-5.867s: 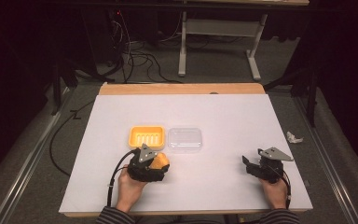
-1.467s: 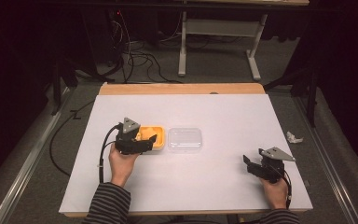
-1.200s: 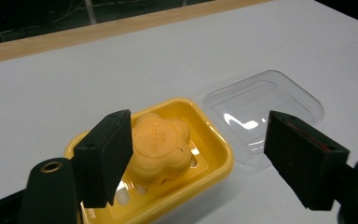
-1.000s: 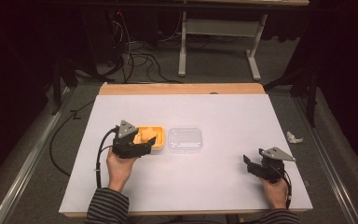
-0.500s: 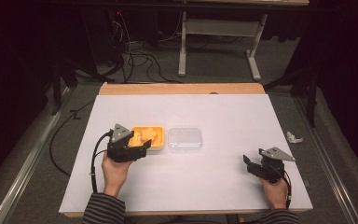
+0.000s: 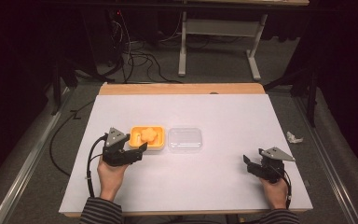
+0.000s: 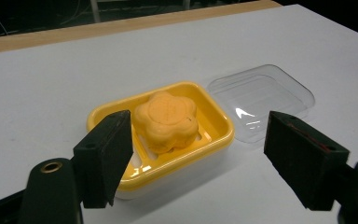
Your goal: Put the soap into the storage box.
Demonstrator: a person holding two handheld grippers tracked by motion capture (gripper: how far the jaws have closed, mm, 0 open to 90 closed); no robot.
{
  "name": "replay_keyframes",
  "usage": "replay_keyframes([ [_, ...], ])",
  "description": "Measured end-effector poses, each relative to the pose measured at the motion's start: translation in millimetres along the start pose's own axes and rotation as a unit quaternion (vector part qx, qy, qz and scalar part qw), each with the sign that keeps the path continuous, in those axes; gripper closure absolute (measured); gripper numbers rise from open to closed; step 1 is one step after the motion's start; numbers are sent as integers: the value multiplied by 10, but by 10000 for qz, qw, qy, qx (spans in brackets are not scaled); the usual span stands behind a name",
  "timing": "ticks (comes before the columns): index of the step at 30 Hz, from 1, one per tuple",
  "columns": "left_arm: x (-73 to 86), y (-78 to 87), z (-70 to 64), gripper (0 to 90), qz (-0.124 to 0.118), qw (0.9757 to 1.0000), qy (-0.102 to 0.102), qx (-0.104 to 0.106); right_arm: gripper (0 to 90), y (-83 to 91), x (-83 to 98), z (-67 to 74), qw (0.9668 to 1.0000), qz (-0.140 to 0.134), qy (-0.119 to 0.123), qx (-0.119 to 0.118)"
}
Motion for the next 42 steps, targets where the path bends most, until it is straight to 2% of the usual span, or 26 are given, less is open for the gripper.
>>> replay_keyframes([
  [12, 106, 38, 26, 237, -17, 9999, 131, -19, 304, 1, 0, 4, 10000, 1, -10, -7],
  [22, 161, 72, 22, 237, -30, 9999, 160, 7, 304, 1, -1, 3, 10000, -7, -4, -9],
  [42, 356, 35, 0, 237, 156, 9997, 179, 29, 301, 5, -3, -10, 10000, -42, -21, -11],
])
Point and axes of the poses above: each handheld gripper's, and its own axes: y roughly backward along the jaws, x roughly out of its underside, z roughly to its left, the point moved 7 cm from there along -y, roughly forward along the jaws, and after that the axes turned 5 degrees about y, right-handed, at the moved point
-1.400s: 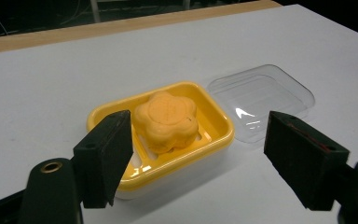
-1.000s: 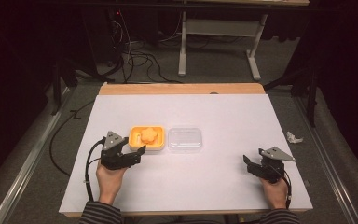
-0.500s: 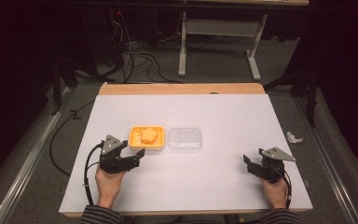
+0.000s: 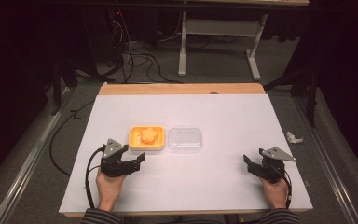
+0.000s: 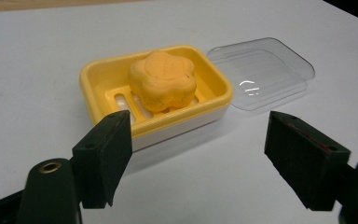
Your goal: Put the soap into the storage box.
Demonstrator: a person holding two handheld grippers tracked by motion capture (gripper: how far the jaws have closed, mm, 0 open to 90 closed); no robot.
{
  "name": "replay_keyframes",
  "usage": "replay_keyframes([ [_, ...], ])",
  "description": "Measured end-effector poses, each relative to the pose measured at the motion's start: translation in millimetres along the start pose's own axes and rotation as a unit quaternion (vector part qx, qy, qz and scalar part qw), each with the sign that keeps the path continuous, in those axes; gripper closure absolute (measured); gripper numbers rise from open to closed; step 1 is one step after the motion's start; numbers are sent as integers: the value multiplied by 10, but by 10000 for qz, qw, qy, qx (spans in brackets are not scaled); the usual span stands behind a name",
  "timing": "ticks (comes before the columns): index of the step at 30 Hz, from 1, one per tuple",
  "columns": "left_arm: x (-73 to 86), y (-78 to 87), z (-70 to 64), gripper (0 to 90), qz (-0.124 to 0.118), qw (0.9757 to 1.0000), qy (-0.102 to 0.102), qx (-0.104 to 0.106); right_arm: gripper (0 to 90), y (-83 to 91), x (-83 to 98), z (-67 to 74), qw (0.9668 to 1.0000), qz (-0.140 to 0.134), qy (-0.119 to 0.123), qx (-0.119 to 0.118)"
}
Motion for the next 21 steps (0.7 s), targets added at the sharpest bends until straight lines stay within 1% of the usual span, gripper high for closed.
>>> replay_keyframes([
  [12, 116, -76, -12, 235, 144, 9999, -5, -10, 301, 1, 0, 2, 10000, -11, -5, -5],
  [21, 204, -159, -40, 234, 282, 9996, -54, -35, 300, 1, 0, 2, 10000, -14, -5, -3],
])
Point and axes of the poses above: each handheld gripper's, and its own axes: y roughly backward along the jaws, x roughly out of its underside, z roughly to its left, the point moved 7 cm from there along -y, roughly forward along the jaws, and after that the axes turned 5 degrees about y, right-handed, at the moved point
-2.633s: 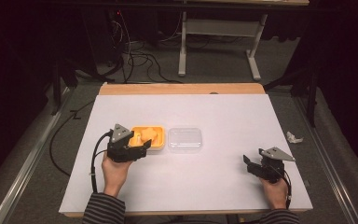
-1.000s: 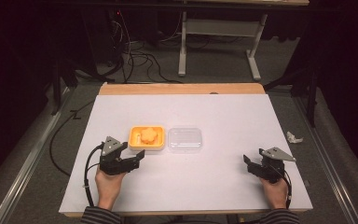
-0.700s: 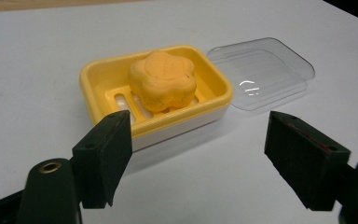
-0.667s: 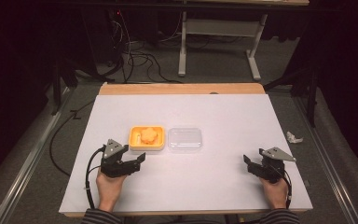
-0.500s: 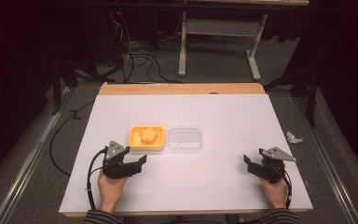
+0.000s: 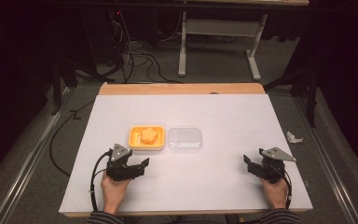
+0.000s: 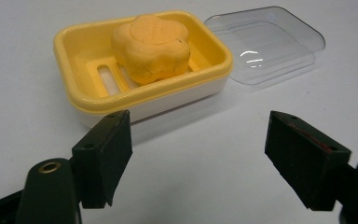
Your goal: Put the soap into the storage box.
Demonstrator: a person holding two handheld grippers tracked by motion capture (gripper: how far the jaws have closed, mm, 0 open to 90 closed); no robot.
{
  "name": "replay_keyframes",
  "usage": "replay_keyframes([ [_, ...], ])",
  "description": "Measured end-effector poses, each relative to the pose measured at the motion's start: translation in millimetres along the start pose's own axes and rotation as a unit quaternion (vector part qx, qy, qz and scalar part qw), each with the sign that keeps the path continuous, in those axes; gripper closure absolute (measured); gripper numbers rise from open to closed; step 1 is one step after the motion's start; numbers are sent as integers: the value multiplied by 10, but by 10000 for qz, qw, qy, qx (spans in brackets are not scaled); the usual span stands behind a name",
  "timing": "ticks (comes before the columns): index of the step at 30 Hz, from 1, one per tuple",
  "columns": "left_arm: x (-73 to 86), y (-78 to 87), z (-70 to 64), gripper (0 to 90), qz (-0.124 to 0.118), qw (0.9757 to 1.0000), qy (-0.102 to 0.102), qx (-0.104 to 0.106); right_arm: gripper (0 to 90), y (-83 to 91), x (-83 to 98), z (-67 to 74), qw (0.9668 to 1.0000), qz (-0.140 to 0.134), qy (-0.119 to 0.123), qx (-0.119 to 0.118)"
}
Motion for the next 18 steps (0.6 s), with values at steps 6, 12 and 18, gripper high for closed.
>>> replay_keyframes([
  [6, 60, -58, -10, 234, 57, 10000, 25, -11, 300, 0, 0, 1, 10000, 1, 0, 0],
  [12, 100, -112, -15, 234, 121, 9999, 5, -54, 300, 0, 0, 1, 10000, 3, 2, 6],
  [18, 123, -176, -29, 236, 145, 9997, -130, -148, 301, 0, 0, 2, 10000, 9, 1, 3],
])
Point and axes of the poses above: each handheld gripper's, and its own axes: y roughly backward along the jaws, x roughly out of its underside, z roughly to its left, the point moved 7 cm from there along -y, roughly forward along the jaws, and after that the axes turned 5 degrees about y, right-handed, at the moved point
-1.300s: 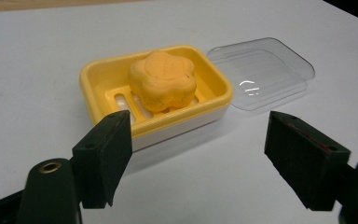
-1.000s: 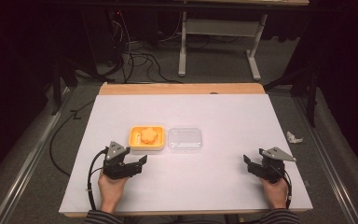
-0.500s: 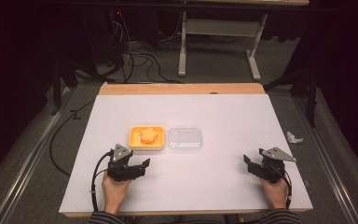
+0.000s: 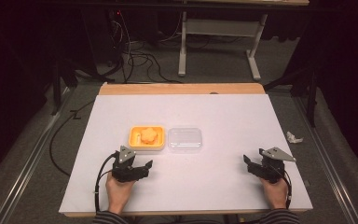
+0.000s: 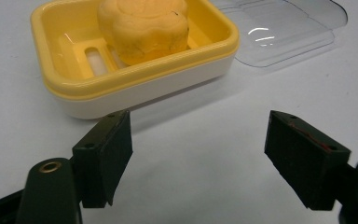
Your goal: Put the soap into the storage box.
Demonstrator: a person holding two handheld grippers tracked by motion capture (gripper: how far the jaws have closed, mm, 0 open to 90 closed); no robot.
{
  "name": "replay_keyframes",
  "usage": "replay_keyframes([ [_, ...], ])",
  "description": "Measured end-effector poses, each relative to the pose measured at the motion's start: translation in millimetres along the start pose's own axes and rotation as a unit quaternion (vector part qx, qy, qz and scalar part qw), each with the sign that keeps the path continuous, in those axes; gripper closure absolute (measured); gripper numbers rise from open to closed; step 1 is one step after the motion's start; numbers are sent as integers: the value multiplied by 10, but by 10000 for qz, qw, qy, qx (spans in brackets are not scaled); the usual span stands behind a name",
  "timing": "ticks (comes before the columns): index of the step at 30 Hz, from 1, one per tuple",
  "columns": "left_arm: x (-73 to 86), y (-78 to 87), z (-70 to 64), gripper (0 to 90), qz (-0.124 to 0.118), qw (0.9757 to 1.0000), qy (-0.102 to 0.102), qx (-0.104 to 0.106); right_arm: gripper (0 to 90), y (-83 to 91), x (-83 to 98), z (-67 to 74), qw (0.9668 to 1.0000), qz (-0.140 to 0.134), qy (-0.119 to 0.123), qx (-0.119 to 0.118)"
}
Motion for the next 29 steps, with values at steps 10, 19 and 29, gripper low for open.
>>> replay_keyframes([
  [10, 16, -83, -38, 236, -4, 10000, -36, -11, 301, 0, 0, 2, 10000, -3, 2, -6],
  [19, 27, -111, -55, 234, -39, 10000, -76, -34, 300, 1, -1, 1, 10000, -11, 5, -8],
  [29, 35, -107, -72, 228, -57, 9998, -192, -44, 301, -2, -2, -1, 10000, -16, 45, -16],
])
Point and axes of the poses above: each handheld gripper's, and its own axes: y roughly backward along the jaws, x roughly out of its underside, z roughly to its left, the point moved 7 cm from there along -y, roughly forward along the jaws, and after that the axes turned 5 degrees about y, right-handed, at the moved point
